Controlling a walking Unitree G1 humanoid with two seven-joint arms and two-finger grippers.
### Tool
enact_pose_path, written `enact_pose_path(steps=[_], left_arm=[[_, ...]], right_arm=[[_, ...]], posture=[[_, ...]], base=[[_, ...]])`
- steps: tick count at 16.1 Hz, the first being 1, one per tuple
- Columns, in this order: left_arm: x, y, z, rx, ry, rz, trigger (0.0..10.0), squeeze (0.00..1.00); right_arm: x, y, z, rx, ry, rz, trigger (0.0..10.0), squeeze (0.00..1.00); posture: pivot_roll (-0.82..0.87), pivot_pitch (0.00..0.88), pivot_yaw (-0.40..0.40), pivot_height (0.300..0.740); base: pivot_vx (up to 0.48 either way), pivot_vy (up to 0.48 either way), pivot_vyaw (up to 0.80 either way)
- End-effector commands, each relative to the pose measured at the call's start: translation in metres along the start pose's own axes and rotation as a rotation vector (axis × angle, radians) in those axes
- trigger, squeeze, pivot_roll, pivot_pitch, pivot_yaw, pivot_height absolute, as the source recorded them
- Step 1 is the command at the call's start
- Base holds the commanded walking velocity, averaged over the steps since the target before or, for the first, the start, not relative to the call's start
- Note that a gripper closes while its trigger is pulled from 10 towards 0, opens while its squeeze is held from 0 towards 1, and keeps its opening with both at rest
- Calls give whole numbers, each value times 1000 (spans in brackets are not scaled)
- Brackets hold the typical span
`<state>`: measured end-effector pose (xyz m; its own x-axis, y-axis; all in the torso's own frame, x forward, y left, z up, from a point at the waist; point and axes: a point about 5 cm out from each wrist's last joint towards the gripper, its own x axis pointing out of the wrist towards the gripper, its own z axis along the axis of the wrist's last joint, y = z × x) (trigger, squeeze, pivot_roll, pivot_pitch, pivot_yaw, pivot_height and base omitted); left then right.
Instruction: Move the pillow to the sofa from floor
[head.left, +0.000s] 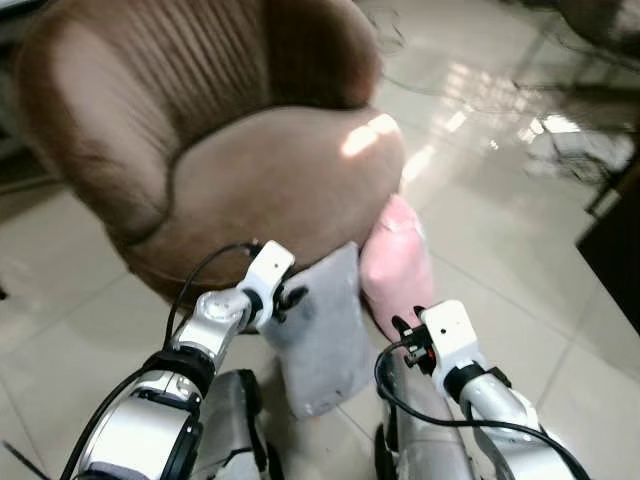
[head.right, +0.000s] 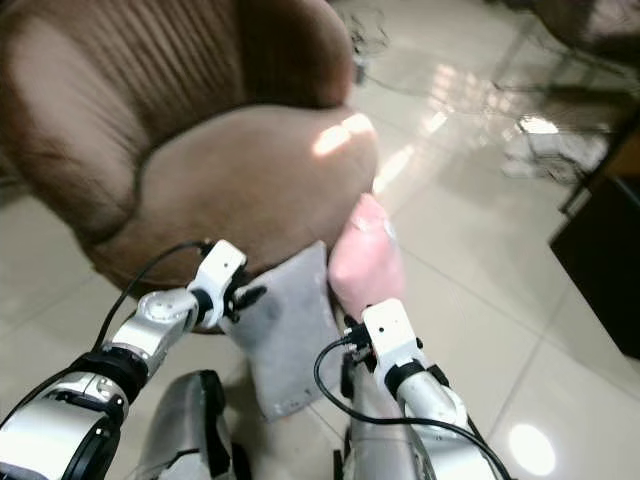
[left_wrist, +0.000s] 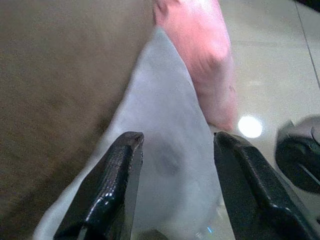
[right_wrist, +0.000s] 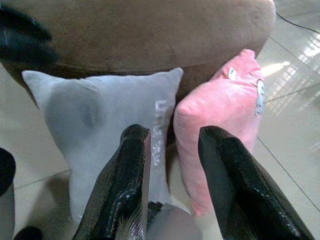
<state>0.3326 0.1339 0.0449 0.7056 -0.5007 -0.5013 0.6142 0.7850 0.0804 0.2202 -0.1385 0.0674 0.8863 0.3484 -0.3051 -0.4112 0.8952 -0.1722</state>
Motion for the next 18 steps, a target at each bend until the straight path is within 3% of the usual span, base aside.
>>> enact_pose_path(steps=[1,5,8,13,14,15,16,18], left_arm=[[-3,7,-5,-9,37,20,10000,1000],[-13,17,-22,14,90,51,10000,1000],[-19,32,-16,78,68,148,10000,1000],[-18,37,-4,214,2,289,10000,1000],[-17,37,-2,250,3,316,10000,576],[-17,37,-1,280,6,333,10000,0],[-17,40,1,333,9,379,10000,0],[-17,41,0,348,30,419,10000,0]], right_arm=[[-6,7,2,-14,2,71,10000,0],[-19,23,8,-52,-2,207,10000,0],[-24,26,15,-52,-13,231,10000,0],[-32,39,20,-81,-29,263,10000,0],[-31,45,24,-94,-57,283,10000,0],[-31,47,26,-101,-69,291,10000,0],[-31,50,32,-133,-107,283,10000,0],[-31,50,42,-157,-167,235,10000,0]], posture=[[-168,244,44,547],[-178,308,32,547],[-176,342,24,547],[-189,380,38,547],[-194,392,42,547],[-196,394,43,547],[-209,407,47,547],[-218,410,54,547]], base=[[0,0,0],[0,0,0],[0,0,0],[0,0,0],[0,0,0],[0,0,0],[0,0,0],[0,0,0]])
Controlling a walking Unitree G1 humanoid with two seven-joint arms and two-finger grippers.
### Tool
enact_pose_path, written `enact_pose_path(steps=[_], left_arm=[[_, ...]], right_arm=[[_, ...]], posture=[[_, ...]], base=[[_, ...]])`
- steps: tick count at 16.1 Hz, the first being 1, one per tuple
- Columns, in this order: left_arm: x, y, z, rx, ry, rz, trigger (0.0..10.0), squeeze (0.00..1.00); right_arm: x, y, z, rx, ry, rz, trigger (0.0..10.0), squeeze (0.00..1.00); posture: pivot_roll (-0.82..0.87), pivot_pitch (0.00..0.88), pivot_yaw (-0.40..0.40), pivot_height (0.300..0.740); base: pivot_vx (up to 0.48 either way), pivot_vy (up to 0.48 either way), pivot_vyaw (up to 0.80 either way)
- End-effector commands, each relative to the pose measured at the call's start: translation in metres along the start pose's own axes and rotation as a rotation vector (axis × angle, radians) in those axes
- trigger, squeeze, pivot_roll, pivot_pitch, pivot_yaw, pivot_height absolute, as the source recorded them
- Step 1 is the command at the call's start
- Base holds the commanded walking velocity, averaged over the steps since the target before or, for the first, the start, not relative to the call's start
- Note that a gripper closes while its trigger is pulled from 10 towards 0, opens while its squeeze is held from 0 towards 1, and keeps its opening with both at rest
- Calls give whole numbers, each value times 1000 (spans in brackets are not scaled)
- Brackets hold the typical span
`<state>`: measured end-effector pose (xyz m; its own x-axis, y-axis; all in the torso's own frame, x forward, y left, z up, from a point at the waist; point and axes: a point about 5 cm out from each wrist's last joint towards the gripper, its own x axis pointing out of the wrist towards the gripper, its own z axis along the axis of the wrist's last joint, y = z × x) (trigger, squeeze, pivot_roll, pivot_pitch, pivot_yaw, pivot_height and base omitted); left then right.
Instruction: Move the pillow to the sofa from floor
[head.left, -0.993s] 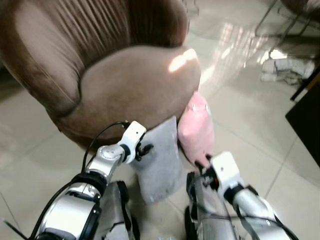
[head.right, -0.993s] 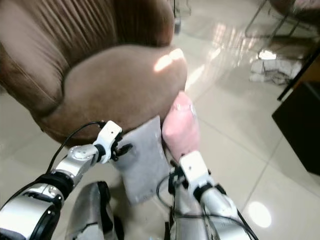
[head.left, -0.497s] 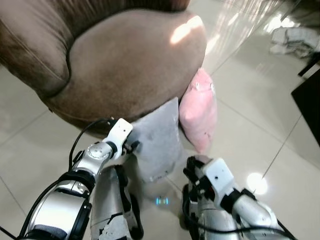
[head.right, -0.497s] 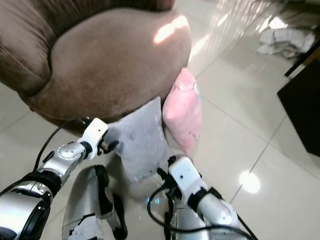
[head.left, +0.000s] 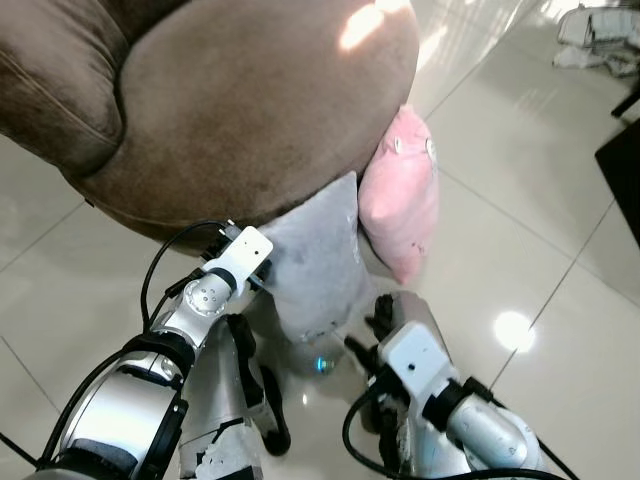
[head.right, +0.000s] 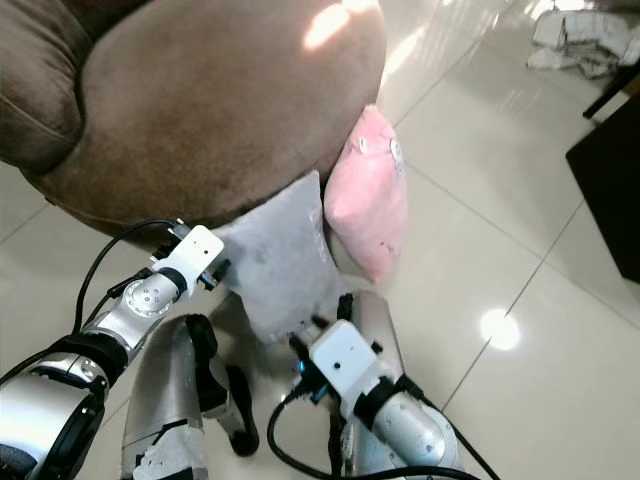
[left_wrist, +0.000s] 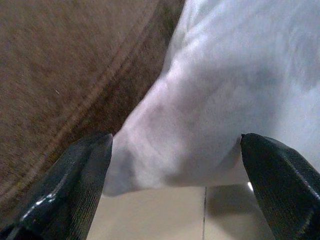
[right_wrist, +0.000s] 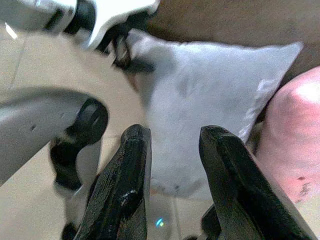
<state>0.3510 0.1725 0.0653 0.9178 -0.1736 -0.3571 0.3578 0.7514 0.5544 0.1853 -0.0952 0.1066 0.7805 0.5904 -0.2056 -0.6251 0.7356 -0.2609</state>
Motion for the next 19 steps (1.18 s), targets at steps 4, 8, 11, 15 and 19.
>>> enact_pose_path(steps=[4,8,11,15,19], left_arm=[[-4,-17,-16,45,80,-47,10000,0],[-3,-31,-13,-33,77,-153,10000,0],[-4,-41,-14,-113,85,-272,10000,0],[-5,-31,-17,98,81,-255,10000,0],[-2,-7,-14,186,92,-87,0,0]], right_arm=[[-8,6,5,-23,-14,-8,10000,0],[-13,6,4,-20,-6,-24,10000,0],[-14,8,4,-15,-7,-23,10000,0],[-12,8,4,-12,-10,-23,10000,0],[-11,12,5,-7,-14,-24,10000,0]], posture=[[-250,410,75,547],[-254,413,85,547],[-246,412,83,547],[-232,406,85,547],[-232,408,91,547]], base=[[0,0,0],[0,0,0],[0,0,0],[0,0,0],[0,0,0]])
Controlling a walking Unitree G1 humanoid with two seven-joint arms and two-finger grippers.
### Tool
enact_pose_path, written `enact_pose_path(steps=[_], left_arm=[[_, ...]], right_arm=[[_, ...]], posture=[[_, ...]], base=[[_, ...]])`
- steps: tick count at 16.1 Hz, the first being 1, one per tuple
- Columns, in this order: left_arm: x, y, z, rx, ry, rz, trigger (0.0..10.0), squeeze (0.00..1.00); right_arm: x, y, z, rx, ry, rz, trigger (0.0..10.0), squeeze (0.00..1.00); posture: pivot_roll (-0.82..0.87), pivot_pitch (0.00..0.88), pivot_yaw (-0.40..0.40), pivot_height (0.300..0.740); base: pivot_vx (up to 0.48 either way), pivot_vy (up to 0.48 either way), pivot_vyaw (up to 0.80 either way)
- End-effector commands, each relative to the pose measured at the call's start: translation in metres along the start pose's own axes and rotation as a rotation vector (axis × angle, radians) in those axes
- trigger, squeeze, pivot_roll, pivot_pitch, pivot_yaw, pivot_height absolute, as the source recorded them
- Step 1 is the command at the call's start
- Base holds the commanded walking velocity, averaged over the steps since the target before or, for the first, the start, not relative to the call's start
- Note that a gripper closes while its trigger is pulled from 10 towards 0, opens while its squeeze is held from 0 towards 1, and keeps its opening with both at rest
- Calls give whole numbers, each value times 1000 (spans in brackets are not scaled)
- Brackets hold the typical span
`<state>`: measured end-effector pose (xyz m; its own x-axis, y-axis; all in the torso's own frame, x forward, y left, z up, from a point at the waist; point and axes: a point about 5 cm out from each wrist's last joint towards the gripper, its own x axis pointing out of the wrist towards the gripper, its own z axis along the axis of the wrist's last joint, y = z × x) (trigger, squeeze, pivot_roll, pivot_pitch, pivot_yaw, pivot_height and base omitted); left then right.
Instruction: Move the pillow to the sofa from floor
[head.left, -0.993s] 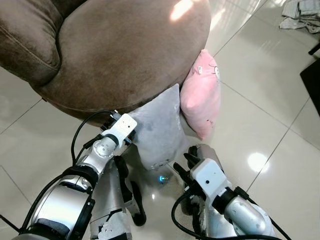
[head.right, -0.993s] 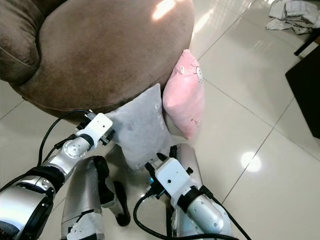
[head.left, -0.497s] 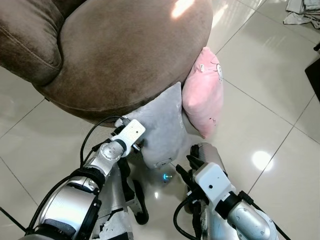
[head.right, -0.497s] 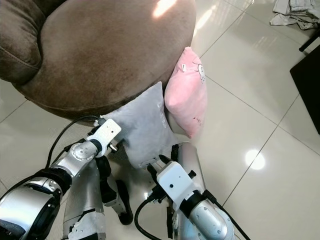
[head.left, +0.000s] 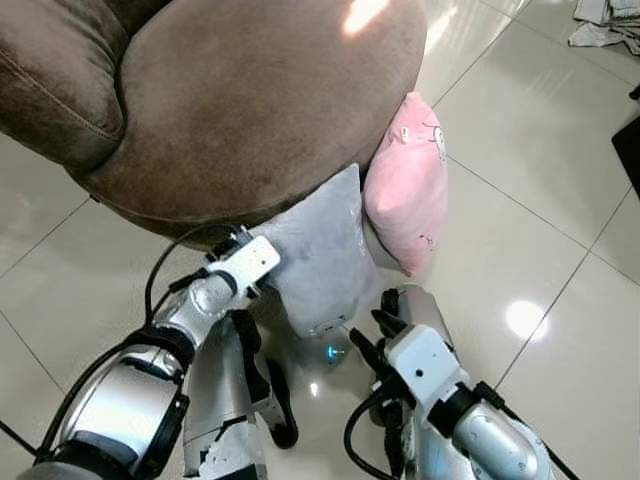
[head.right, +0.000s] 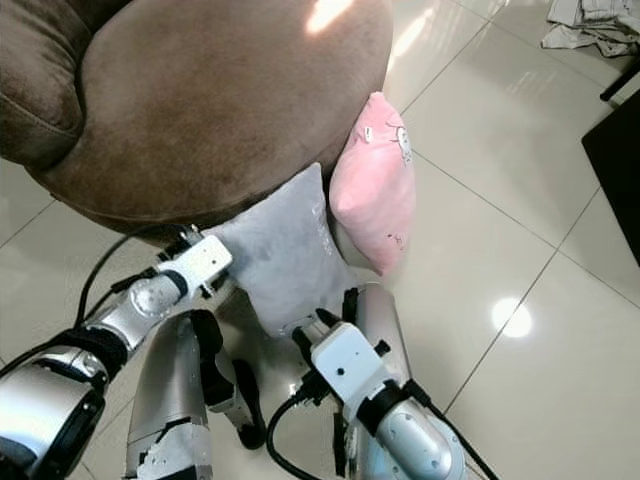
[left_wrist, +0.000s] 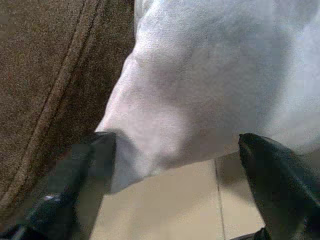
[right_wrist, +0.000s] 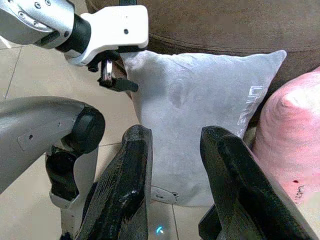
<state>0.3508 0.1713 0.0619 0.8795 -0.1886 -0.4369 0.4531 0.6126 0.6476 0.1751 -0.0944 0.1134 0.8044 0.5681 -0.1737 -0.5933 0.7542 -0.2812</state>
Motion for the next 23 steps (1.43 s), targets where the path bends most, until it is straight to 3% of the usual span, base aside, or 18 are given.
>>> enact_pose_path(steps=[1,23], left_arm=[[-3,-6,-11,13,43,-15,0,0],[-4,-11,-17,-14,68,-22,0,0]], right_arm=[[-2,9,-2,10,8,17,10000,0],[-6,15,-2,17,5,37,10000,0]], posture=[[-232,408,91,547],[-233,411,87,547]], base=[[0,0,0],[0,0,0]])
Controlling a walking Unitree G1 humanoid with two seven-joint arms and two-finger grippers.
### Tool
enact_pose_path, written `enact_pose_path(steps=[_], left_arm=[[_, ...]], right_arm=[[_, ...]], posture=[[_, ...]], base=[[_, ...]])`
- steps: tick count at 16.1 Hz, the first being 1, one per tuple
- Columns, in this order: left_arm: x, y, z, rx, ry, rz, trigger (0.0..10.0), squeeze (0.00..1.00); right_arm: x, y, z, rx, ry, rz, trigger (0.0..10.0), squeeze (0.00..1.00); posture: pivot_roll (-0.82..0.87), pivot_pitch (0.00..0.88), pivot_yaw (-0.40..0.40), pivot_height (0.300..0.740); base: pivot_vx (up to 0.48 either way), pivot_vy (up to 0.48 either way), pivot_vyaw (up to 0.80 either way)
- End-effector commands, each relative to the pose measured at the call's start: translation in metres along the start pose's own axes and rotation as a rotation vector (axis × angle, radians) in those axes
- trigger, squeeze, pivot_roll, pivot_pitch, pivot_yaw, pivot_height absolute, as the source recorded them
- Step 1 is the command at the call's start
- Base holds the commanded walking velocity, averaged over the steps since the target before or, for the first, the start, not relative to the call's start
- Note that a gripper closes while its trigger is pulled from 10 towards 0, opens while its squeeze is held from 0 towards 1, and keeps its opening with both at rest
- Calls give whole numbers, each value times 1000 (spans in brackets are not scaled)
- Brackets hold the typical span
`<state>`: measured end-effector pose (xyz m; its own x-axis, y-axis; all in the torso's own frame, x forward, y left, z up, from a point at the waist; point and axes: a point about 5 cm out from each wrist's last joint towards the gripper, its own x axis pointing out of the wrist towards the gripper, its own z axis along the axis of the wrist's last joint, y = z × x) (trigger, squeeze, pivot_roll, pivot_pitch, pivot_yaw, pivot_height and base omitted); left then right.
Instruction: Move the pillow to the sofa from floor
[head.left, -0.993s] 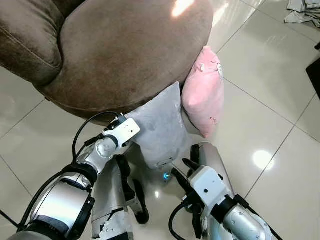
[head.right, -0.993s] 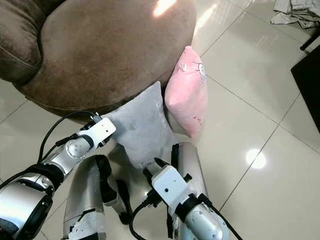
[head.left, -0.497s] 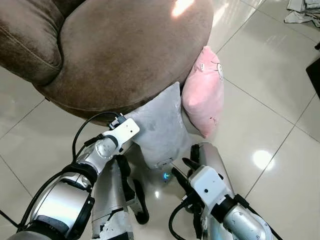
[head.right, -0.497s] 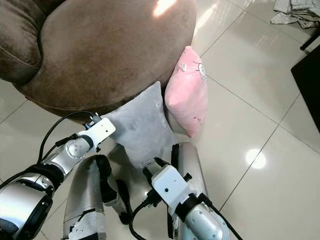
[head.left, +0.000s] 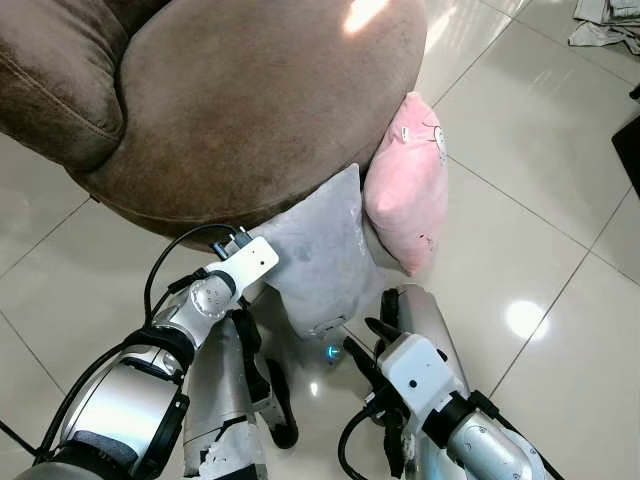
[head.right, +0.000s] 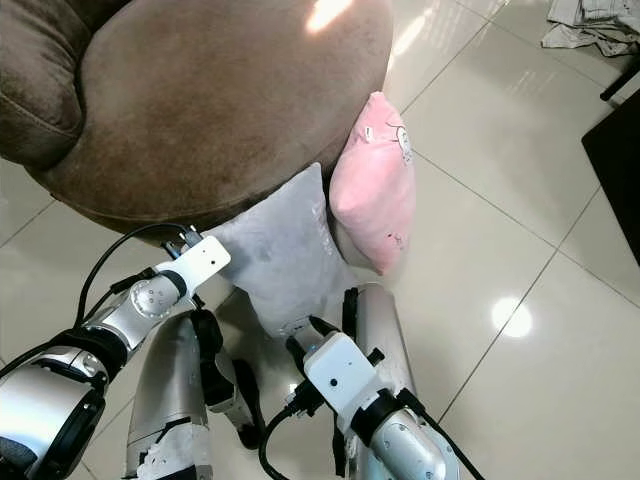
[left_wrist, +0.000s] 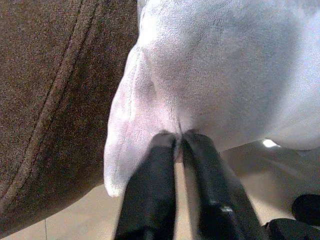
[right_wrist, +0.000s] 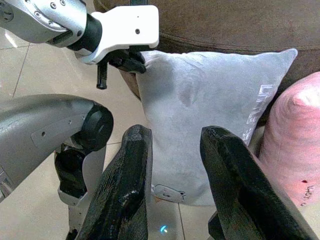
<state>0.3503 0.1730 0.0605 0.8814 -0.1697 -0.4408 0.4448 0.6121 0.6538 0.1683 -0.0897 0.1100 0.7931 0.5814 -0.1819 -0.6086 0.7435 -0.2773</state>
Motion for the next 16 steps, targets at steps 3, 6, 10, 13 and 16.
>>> enact_pose_path(steps=[3,6,10,13,16], left_arm=[[-4,-12,-17,-26,51,-38,0,0],[-4,-15,-8,-50,-20,-80,0,0],[-8,-25,4,-149,-200,-175,0,0],[-17,-32,9,-182,-344,-219,0,0],[-28,-29,15,-183,-489,-207,0,0]], right_arm=[[-4,6,-2,15,5,16,10000,0],[2,-4,-7,3,2,-24,10000,0],[12,-16,-12,1,-18,-77,10000,0],[13,-26,-12,11,-42,-123,10000,0],[11,-40,-16,7,-49,-179,10000,0]], posture=[[-227,394,85,547],[-181,348,98,547],[-138,278,110,547],[-125,225,113,547],[-122,194,114,547]], base=[[0,0,0],[0,0,0],[0,0,0],[0,0,0],[0,0,0]])
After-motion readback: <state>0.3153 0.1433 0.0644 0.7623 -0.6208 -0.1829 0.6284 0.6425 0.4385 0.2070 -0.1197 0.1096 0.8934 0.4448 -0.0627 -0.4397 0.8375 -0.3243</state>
